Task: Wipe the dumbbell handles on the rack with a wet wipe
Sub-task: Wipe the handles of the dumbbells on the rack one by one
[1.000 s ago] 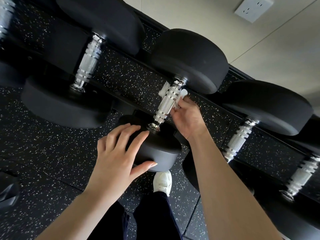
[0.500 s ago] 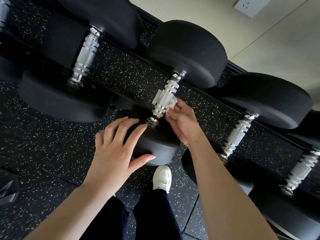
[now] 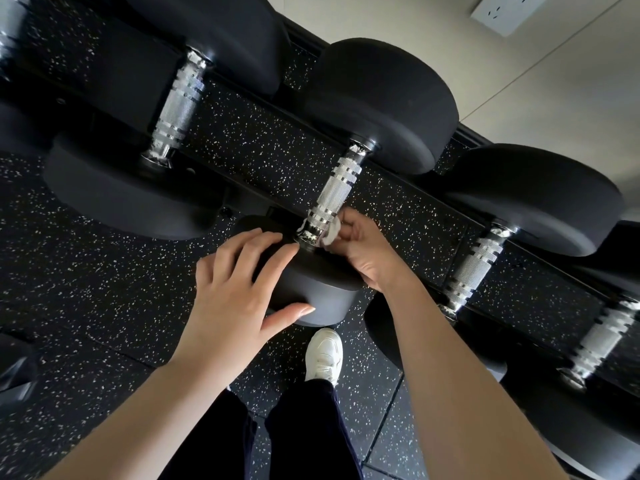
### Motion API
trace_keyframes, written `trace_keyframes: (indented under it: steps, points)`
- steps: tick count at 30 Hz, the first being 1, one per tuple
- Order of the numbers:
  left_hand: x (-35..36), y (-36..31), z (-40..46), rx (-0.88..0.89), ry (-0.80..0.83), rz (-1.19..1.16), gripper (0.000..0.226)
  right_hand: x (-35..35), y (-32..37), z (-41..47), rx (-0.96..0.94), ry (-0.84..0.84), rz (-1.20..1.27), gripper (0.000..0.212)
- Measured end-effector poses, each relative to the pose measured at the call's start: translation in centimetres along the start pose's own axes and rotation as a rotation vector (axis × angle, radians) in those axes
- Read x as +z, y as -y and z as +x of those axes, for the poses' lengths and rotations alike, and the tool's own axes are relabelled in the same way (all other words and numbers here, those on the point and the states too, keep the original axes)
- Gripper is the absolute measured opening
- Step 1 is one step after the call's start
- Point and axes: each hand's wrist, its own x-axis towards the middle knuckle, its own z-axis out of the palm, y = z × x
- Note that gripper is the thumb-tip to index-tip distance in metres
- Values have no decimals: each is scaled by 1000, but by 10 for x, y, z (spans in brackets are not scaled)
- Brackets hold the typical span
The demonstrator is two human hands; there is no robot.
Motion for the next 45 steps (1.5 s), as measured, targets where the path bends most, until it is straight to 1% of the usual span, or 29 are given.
trace_keyframes:
  steps: [4,6,8,11,13,16,21,23,25,29,31,34,37,39,42,45]
  points:
    - [-1,0,0,-1,24,14,63,-2,-1,-6,-10,5,-70,28]
    - [-2,1,1,-2,32,15,63,-4,-1,-11,-14,-12,-102,20]
    - [-3,1,1,-3,33,15,63,-4,0,-17,-25,-52,-160,16]
    - [-1,0,1,-2,36,12,63,0,0,-25,-101,-223,-372,8]
    - [-1,-2,1,-4,34,3,63,4,2,-30,-155,-325,-492,12]
    - [-1,0,0,-12,34,8,64,12,6,-35,-279,-391,-583,11]
    - [-2,1,0,-23,32,6,64,29,17,-32,-468,-367,-659,6]
    - [-2,1,1,-27,19,-11,64,33,24,-27,-504,-352,-715,6]
    - [-2,2,0,-29,9,-20,64,36,32,-22,-490,-325,-808,10]
    - [1,3,-1,-28,6,-13,65,43,48,-21,-305,-298,-1210,23]
    - [2,3,-1,-33,2,-12,64,46,51,-23,-241,-298,-1327,27]
    - [3,4,-2,-32,3,-19,64,47,52,-24,-208,-284,-1323,26]
    - [4,4,-3,-34,-9,-34,63,48,54,-24,-155,-258,-1251,25]
    - [5,5,-2,-35,-12,-35,63,50,55,-24,-154,-244,-1212,22]
    - [5,5,-2,-35,-13,-33,62,52,57,-22,-166,-237,-1244,19]
    - [5,4,-2,-39,-13,-32,62,54,61,-20,-189,-275,-1325,20]
